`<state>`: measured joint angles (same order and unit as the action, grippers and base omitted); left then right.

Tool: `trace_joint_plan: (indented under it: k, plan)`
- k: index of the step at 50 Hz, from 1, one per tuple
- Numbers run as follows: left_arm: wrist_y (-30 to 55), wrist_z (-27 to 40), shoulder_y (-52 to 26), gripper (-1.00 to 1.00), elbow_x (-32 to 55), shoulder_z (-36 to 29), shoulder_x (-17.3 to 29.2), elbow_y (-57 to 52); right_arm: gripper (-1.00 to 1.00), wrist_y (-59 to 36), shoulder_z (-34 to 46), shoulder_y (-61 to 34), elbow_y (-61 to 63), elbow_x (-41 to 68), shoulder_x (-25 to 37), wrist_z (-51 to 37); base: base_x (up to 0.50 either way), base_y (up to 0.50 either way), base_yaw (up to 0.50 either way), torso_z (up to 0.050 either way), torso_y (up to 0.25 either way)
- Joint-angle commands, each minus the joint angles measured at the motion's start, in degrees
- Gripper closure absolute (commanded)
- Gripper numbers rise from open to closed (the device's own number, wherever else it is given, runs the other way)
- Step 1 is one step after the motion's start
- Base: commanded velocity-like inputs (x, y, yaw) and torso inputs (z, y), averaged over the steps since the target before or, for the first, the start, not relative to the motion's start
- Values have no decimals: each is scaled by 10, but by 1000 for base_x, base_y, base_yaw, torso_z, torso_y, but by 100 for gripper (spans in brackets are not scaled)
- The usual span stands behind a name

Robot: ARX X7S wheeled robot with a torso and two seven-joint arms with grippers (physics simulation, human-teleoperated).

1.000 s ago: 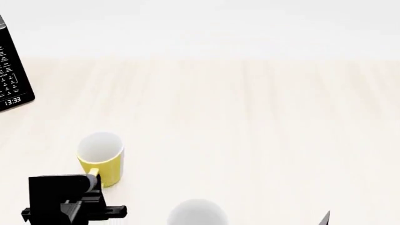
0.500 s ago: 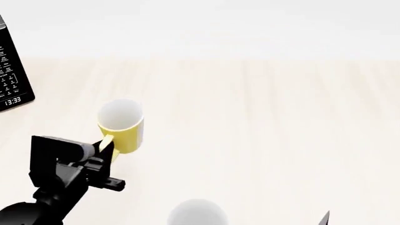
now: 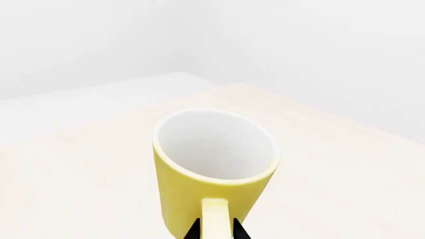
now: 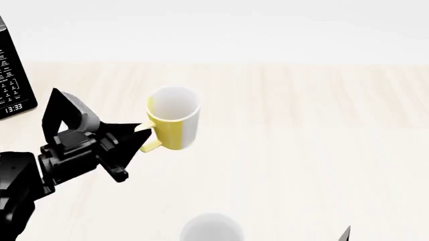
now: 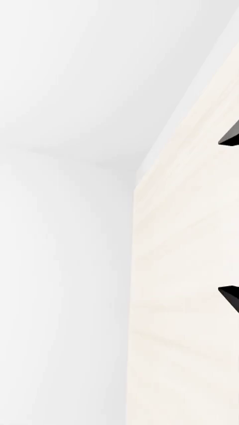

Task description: Put the yellow and white mug to the front of the white mug.

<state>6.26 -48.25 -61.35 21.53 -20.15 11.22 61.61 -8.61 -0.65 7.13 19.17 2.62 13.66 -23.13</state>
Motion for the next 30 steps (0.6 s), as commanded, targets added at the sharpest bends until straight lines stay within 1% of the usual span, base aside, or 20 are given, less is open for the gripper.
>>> trace_joint_plan:
  k: [1, 2, 4, 6, 10, 16, 19, 30]
  plan:
    - [19, -90, -50, 100, 19, -9, -6, 26, -100, 0, 6, -3, -5, -2, 2, -3, 0, 0, 0, 0, 0]
    - [33, -99, -50, 100, 31, -2, -5, 13, -100, 0, 7, -3, -5, -2, 2, -3, 0, 0, 0, 0, 0]
    - [40, -95, -45, 100, 32, -3, -7, -3, -100, 1, 9, -5, -7, -3, 2, -3, 0, 0, 0, 0, 0]
    - [27, -94, -52, 100, 28, -5, -15, 16, -100, 1, 10, -6, -9, -4, 3, -4, 0, 0, 0, 0, 0]
    - [27, -94, -50, 100, 22, -15, -26, 9, -100, 2, 11, -5, -9, -3, 3, -5, 0, 0, 0, 0, 0]
    - [51, -90, -23, 100, 11, -39, -29, -52, -100, 1, 10, -4, -6, 0, 5, -6, 0, 0, 0, 0, 2]
    - [61, -98, -7, 100, 8, -51, -27, -84, -100, 1, 10, -3, -4, 1, 6, -7, 0, 0, 0, 0, 0]
    - [75, -105, 9, 100, 4, -68, -21, -111, -100, 1, 12, -2, -2, 2, 8, -9, 0, 0, 0, 0, 0]
